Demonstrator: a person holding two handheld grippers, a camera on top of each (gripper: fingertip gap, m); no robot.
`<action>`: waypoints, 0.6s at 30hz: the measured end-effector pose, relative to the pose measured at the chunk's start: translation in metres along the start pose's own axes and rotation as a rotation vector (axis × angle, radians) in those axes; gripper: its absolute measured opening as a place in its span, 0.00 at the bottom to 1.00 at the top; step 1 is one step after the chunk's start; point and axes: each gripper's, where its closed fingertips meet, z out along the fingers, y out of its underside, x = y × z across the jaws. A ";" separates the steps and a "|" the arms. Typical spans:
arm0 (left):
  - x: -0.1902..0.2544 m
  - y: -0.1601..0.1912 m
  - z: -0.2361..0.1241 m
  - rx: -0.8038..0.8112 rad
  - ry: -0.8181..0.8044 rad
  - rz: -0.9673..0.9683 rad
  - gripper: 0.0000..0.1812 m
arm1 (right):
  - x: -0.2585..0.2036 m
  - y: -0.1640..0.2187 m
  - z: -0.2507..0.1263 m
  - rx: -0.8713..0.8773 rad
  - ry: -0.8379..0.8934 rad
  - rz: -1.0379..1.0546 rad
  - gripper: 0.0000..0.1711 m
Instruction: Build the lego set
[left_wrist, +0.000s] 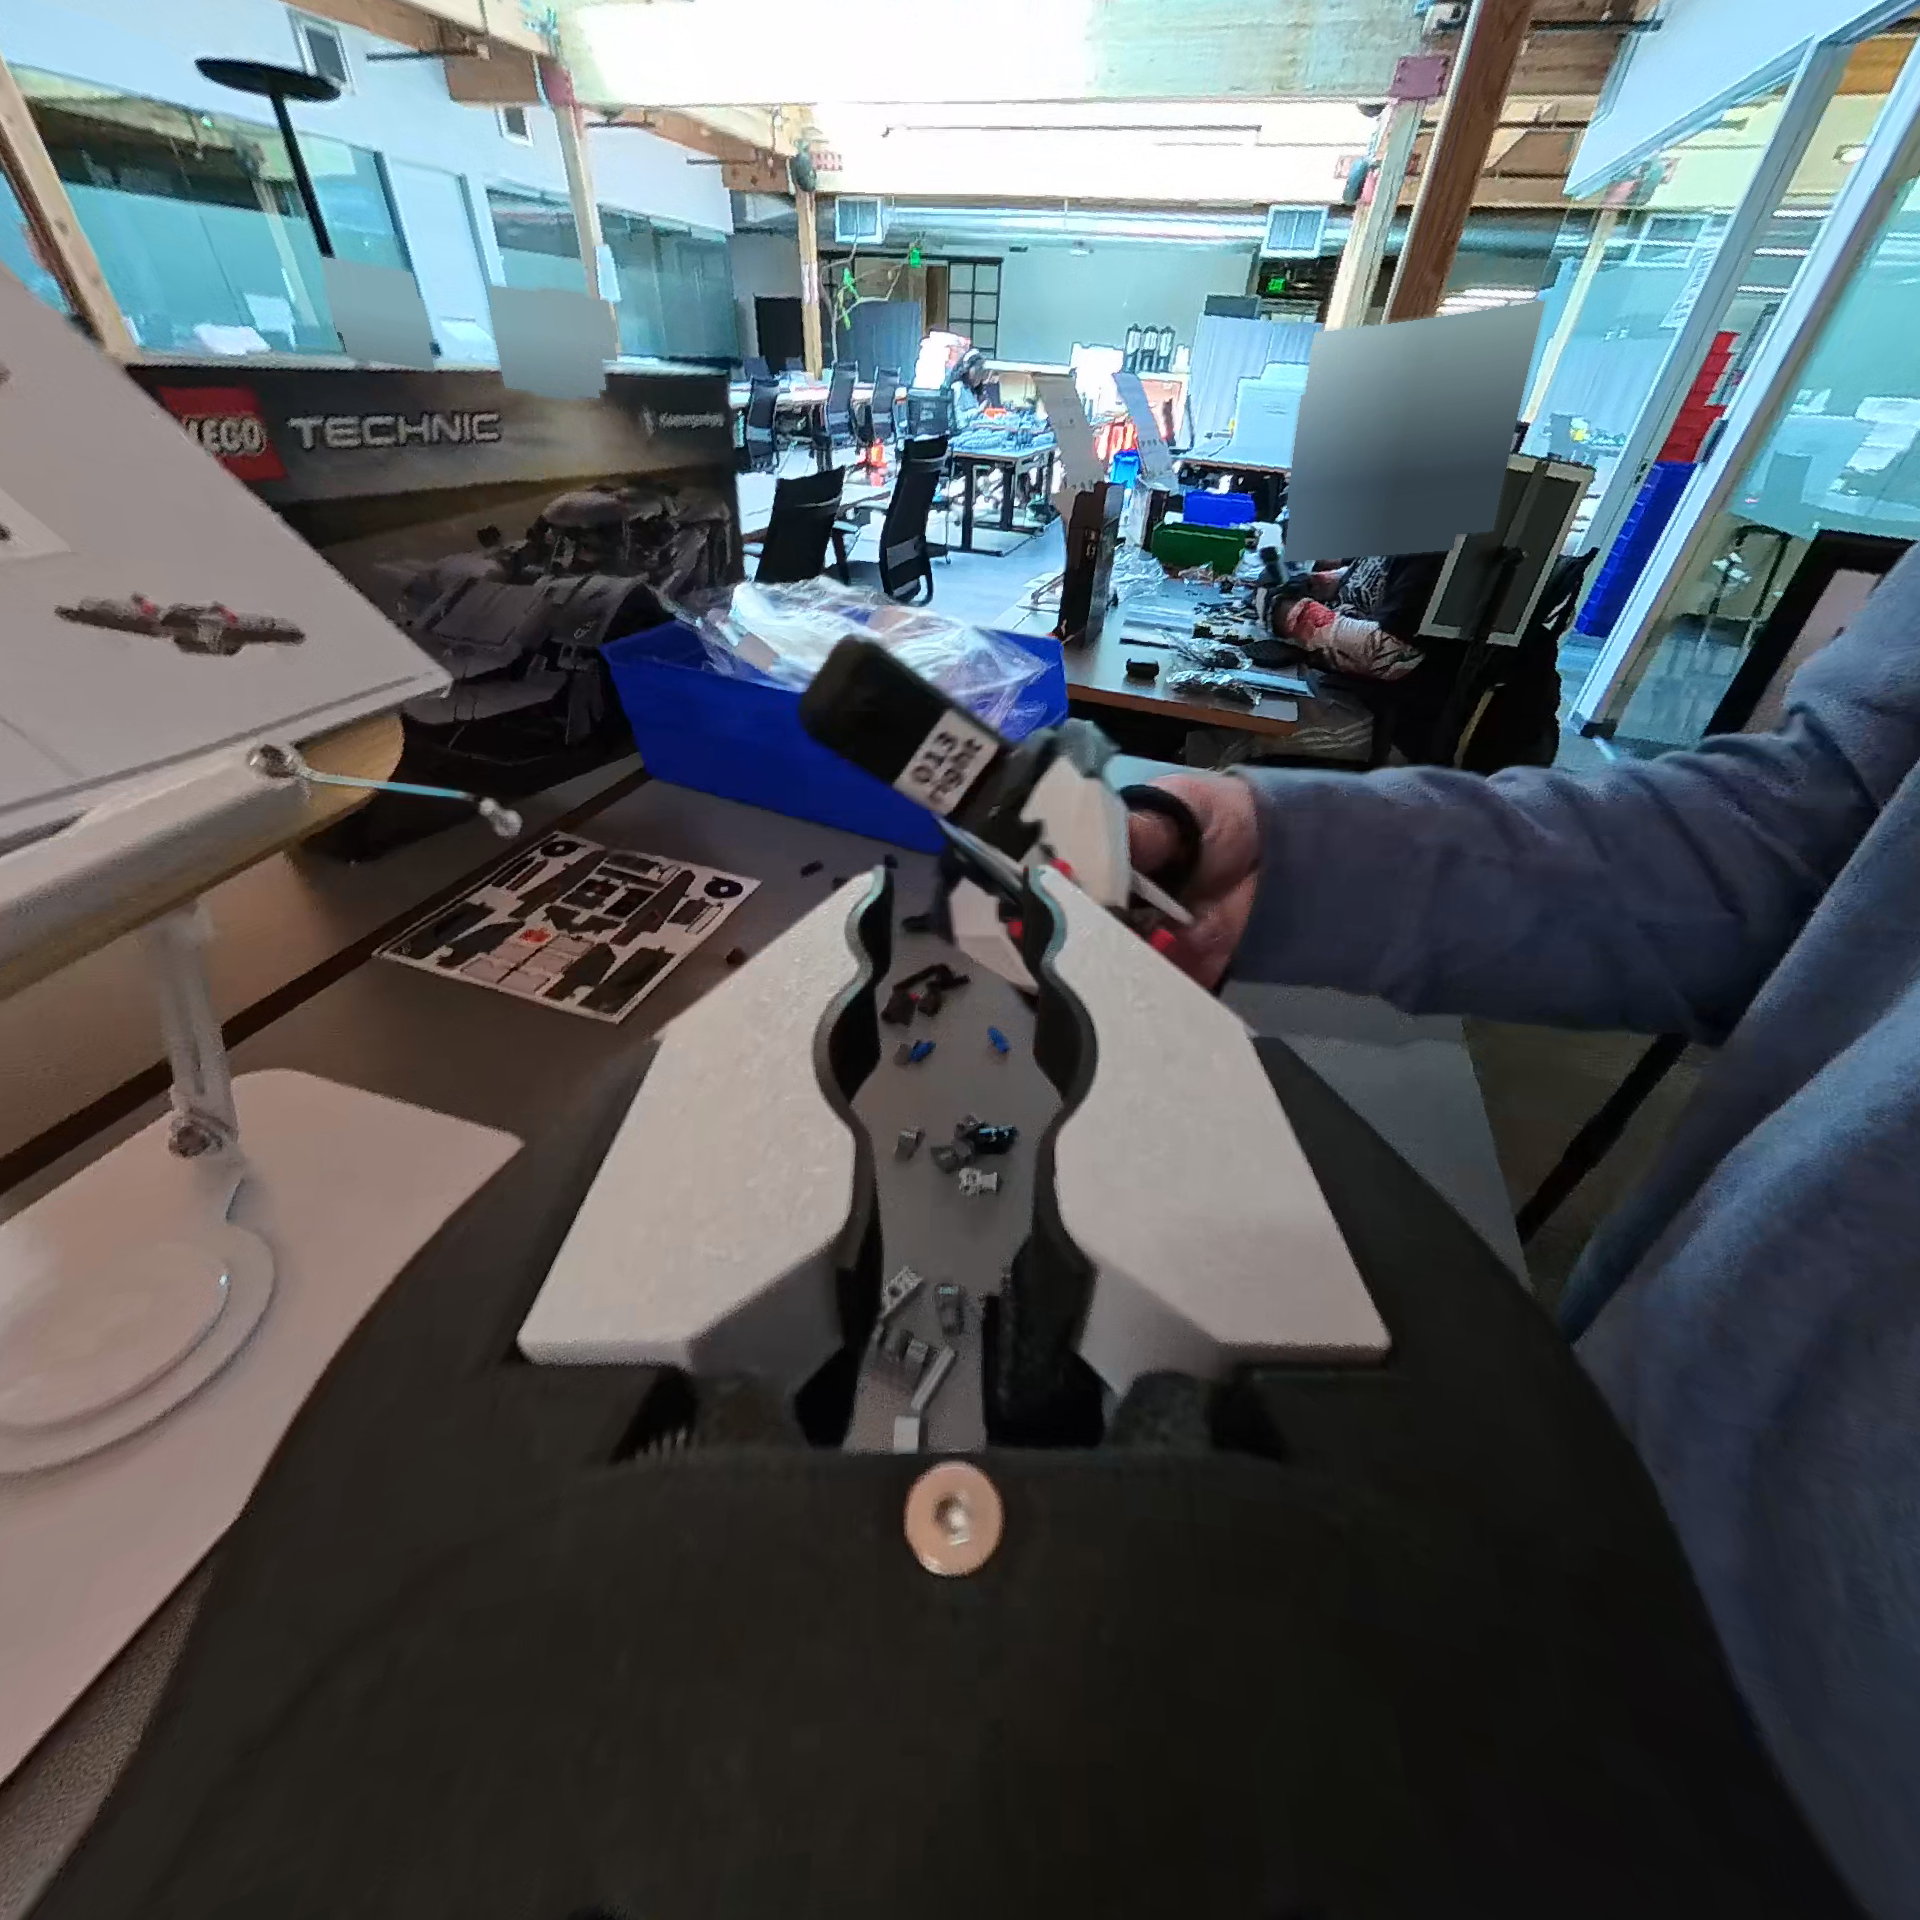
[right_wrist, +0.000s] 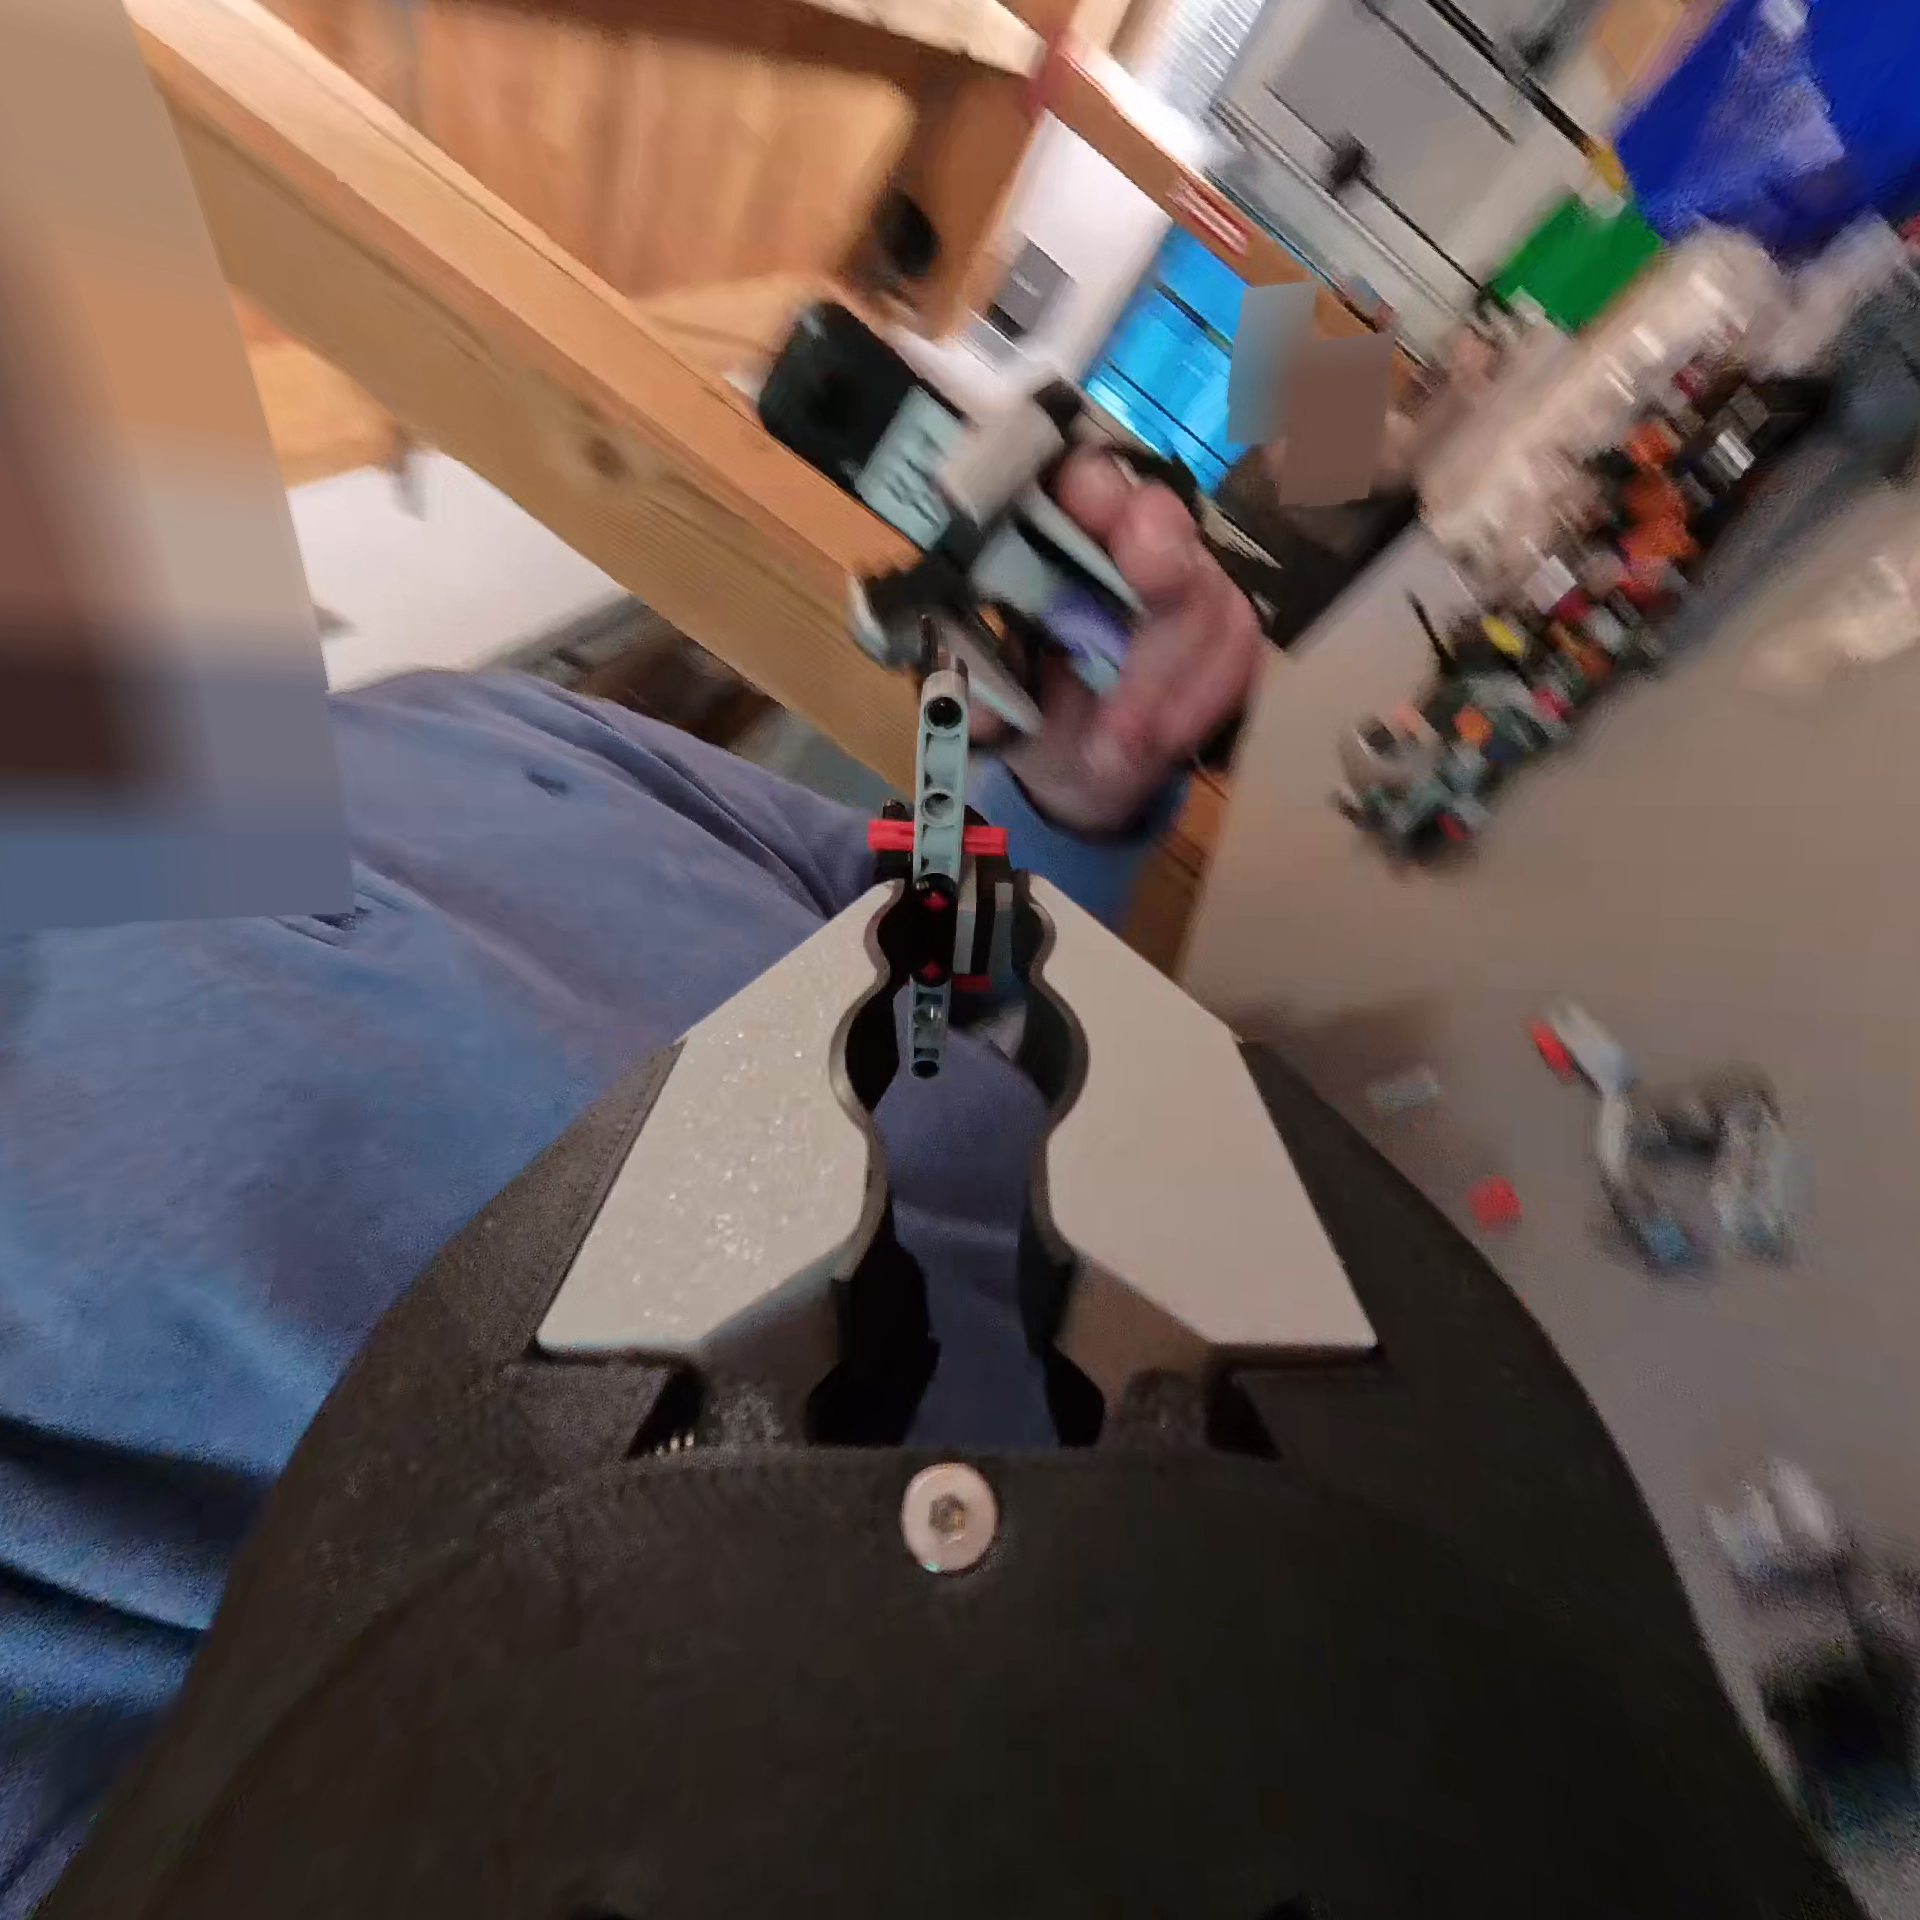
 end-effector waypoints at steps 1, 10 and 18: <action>-0.003 0.003 -0.003 -0.010 -0.013 -0.009 0.12 | 0.011 0.016 -0.006 -0.064 0.091 0.020 0.09; -0.010 0.034 0.006 -0.118 -0.060 -0.070 0.10 | 0.071 0.122 -0.046 -0.605 0.559 0.055 0.09; -0.007 0.031 0.015 -0.134 -0.099 -0.058 0.10 | 0.093 0.125 -0.054 -0.765 0.657 -0.078 0.16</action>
